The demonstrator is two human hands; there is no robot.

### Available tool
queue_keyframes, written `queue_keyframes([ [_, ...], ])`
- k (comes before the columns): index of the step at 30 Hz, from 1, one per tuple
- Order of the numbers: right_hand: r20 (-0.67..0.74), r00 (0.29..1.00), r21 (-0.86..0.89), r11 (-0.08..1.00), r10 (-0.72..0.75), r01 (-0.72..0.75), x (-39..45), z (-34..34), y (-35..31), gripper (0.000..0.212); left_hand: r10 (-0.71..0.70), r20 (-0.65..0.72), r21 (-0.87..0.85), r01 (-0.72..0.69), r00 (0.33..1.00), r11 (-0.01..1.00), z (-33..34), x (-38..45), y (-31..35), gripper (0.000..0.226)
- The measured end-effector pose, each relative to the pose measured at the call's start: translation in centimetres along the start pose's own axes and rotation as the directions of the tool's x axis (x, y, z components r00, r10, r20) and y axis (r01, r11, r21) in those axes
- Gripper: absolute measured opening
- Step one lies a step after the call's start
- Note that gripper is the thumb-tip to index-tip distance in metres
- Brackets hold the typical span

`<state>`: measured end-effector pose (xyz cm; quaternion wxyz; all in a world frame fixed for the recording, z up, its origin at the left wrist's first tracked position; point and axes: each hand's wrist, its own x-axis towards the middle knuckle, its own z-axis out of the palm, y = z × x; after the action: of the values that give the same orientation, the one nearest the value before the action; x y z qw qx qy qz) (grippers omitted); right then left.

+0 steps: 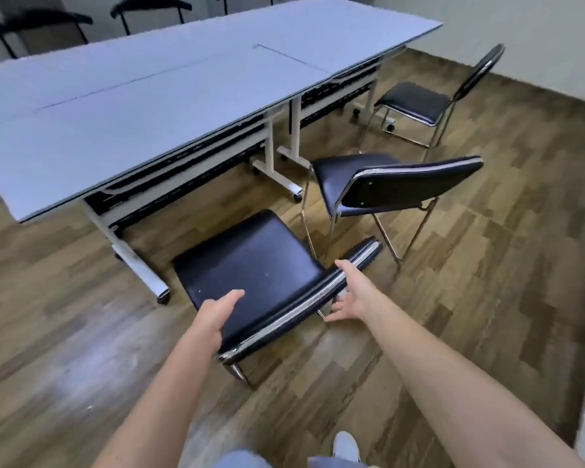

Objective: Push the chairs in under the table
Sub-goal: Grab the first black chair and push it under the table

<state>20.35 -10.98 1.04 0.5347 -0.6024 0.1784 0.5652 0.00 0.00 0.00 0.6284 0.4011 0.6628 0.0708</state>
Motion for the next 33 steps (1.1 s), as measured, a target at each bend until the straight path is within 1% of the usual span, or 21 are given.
queue_keyframes([
  [1, 0.008, 1.000, -0.034, 0.999, -0.002, 0.002, 0.2, -0.3, -0.5, 0.078, -0.004, -0.042, -0.042, 0.002, 0.999, 0.999, 0.4, -0.5, -0.1, 0.073],
  [3, 0.048, 0.998, -0.083, 0.996, 0.035, -0.031, 1.1, -1.0, -1.7, 0.072, -0.049, -0.120, -0.122, 0.034, 0.992, 0.992, 1.2, -1.0, -0.8, 0.063],
  [4, 0.075, 0.996, -0.094, 0.994, 0.054, -0.046, 2.0, -1.2, -2.0, 0.071, -0.080, -0.134, -0.166, 0.057, 0.988, 0.985, 1.4, -1.0, -1.3, 0.057],
  [6, 0.075, 0.995, -0.081, 0.995, 0.069, -0.063, 3.3, -1.5, -2.3, 0.075, -0.181, -0.121, -0.260, 0.144, 0.976, 0.955, 2.3, -1.7, -2.3, 0.046],
  [7, 0.070, 0.995, -0.071, 0.996, 0.066, -0.061, 3.8, -1.6, -2.4, 0.077, -0.242, -0.091, -0.303, 0.205, 0.966, 0.931, 2.6, -1.7, -2.8, 0.039],
  [8, 0.083, 0.994, -0.083, 0.995, 0.066, -0.059, 4.5, -1.7, -2.7, 0.077, -0.289, -0.057, -0.377, 0.247, 0.956, 0.893, 3.2, -1.5, -3.3, 0.028],
  [10, 0.087, 0.993, -0.090, 0.994, 0.077, -0.069, 5.2, -1.9, -3.2, 0.078, -0.335, 0.011, -0.572, 0.281, 0.942, 0.770, 4.4, -1.6, -3.5, 0.019],
  [12, 0.076, 0.995, -0.081, 0.995, 0.070, -0.064, 5.8, -2.2, -3.5, 0.078, -0.292, 0.026, -0.726, 0.219, 0.956, 0.652, 5.3, -1.3, -3.5, 0.021],
  [14, 0.068, 0.995, -0.086, 0.994, 0.071, -0.065, 6.6, -2.4, -3.9, 0.076, -0.262, 0.027, -0.829, 0.168, 0.965, 0.533, 5.7, -0.8, -3.9, 0.023],
  [15, 0.063, 0.995, -0.086, 0.994, 0.080, -0.074, 7.2, -2.4, -3.9, 0.076, -0.253, 0.027, -0.858, 0.153, 0.967, 0.490, 5.7, -0.4, -4.2, 0.021],
  [16, 0.069, 0.994, -0.087, 0.993, 0.084, -0.078, 7.6, -2.4, -3.8, 0.074, -0.239, 0.030, -0.877, 0.140, 0.971, 0.460, 5.8, 0.0, -4.5, 0.019],
  [18, 0.085, 0.990, -0.101, 0.990, 0.109, -0.101, 8.5, -2.4, -3.7, 0.066, -0.207, 0.044, -0.892, 0.131, 0.977, 0.433, 5.9, 0.4, -5.0, 0.017],
  [21, 0.087, 0.987, -0.130, 0.984, 0.136, -0.124, 9.7, -2.3, -3.9, 0.050, -0.193, 0.045, -0.904, 0.122, 0.980, 0.410, 5.8, 1.0, -5.2, 0.016],
  [24, 0.102, 0.987, -0.157, 0.982, 0.122, -0.106, 10.6, -2.7, -4.3, 0.043, -0.169, 0.047, -0.913, 0.111, 0.985, 0.393, 5.4, 1.8, -5.6, 0.014],
  [26, 0.109, 0.986, -0.149, 0.983, 0.126, -0.110, 11.1, -2.6, -4.6, 0.043, -0.163, 0.040, -0.912, 0.102, 0.986, 0.397, 5.2, 2.4, -5.9, 0.014],
  [29, 0.089, 0.988, -0.139, 0.984, 0.124, -0.111, 11.6, -2.1, -4.7, 0.051, -0.152, 0.026, -0.909, 0.087, 0.988, 0.408, 5.0, 2.8, -5.8, 0.014],
  [33, 0.108, 0.991, -0.122, 0.990, 0.083, -0.070, 12.6, 0.1, -5.6, 0.051, -0.152, 0.003, -0.911, 0.065, 0.988, 0.408, 4.2, 4.2, -4.1, 0.013],
])
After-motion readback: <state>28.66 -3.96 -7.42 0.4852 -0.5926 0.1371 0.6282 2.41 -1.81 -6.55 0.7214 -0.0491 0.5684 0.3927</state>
